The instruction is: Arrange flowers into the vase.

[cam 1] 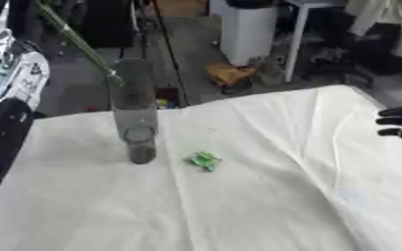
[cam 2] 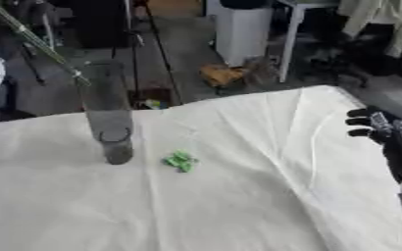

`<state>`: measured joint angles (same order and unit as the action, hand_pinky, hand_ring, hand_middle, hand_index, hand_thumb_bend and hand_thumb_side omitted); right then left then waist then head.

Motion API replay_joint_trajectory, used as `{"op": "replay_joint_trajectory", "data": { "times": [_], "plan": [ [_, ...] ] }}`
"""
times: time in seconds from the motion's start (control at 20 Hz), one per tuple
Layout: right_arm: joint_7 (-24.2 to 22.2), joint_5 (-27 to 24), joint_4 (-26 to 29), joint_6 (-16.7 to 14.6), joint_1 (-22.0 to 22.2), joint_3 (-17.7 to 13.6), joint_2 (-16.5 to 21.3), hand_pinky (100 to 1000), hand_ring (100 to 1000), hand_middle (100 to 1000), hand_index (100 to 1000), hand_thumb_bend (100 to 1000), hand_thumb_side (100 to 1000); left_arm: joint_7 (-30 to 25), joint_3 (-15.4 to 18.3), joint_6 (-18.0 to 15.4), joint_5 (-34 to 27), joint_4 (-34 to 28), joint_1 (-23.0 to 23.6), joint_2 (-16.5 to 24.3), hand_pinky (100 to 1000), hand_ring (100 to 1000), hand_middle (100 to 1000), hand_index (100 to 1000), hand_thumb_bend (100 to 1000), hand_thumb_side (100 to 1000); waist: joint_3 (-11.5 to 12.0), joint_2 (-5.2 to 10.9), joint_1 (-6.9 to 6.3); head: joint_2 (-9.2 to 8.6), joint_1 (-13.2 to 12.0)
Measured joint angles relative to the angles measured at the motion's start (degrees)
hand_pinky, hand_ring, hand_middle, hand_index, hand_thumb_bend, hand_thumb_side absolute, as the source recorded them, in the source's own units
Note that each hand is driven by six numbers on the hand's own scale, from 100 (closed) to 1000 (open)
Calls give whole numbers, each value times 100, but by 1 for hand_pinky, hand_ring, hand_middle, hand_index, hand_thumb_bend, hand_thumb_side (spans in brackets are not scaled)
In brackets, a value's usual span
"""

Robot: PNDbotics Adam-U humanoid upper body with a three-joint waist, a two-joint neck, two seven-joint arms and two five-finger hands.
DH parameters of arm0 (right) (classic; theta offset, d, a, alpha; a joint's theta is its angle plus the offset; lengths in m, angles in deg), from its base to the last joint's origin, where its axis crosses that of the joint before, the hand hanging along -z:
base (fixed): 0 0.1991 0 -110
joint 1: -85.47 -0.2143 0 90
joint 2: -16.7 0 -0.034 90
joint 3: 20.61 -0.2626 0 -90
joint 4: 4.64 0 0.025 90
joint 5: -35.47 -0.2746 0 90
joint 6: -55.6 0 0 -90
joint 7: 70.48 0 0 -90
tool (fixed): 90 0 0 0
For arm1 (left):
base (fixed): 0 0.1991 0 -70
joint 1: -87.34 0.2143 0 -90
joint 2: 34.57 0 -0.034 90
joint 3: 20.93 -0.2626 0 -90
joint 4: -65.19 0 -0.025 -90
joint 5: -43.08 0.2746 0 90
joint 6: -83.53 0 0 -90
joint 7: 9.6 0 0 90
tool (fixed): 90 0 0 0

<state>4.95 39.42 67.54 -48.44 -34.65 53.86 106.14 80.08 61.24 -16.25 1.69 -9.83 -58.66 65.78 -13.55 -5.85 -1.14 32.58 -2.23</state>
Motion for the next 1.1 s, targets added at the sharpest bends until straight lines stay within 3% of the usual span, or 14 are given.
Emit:
{"op": "replay_joint_trajectory", "data": {
  "times": [0.45, 1.1],
  "plan": [
    [-14, -4, 0, 3, -13, 0, 12, 669, 736, 694, 701, 100, 890, 23, 3, -231, -117, 11, -2, 47, 100, 100, 100, 100, 888, 545, -44, -47, -41, -4, -19],
    [-20, -4, 39, 20, -10, -4, 26, 668, 736, 693, 701, 100, 890, 412, 101, -529, 989, -5, 5, 117, 100, 100, 100, 100, 880, 516, -65, -40, -69, -47, -26]
  ]
}}
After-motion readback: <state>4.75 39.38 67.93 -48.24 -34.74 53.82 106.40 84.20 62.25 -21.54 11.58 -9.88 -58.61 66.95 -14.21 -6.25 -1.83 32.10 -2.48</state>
